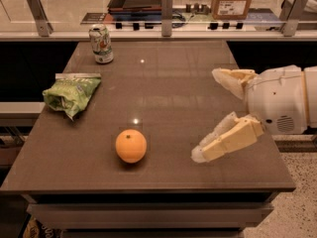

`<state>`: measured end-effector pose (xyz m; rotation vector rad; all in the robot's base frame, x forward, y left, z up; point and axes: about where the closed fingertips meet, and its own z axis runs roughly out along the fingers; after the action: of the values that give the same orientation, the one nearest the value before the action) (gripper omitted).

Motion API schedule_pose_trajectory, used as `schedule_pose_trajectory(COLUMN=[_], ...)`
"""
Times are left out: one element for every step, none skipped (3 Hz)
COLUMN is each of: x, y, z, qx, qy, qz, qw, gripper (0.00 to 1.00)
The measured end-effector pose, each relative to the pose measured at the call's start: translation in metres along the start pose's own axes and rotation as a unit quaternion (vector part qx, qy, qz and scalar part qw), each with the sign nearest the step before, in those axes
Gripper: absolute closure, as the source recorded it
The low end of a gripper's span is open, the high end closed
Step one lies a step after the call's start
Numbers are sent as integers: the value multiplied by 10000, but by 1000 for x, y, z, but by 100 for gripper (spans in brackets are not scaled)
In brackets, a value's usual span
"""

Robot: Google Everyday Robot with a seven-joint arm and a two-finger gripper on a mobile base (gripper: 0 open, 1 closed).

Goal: Move orange near 7up can

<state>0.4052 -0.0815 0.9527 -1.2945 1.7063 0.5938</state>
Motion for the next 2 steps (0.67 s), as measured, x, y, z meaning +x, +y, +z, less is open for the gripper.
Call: schedule_pose_trajectory(x=[-5, -2], y=[6, 15], z=[26, 50], qx=[410, 563], qy=[530, 978], qz=[-105, -273], qw=[9977, 9932], gripper=[0, 0])
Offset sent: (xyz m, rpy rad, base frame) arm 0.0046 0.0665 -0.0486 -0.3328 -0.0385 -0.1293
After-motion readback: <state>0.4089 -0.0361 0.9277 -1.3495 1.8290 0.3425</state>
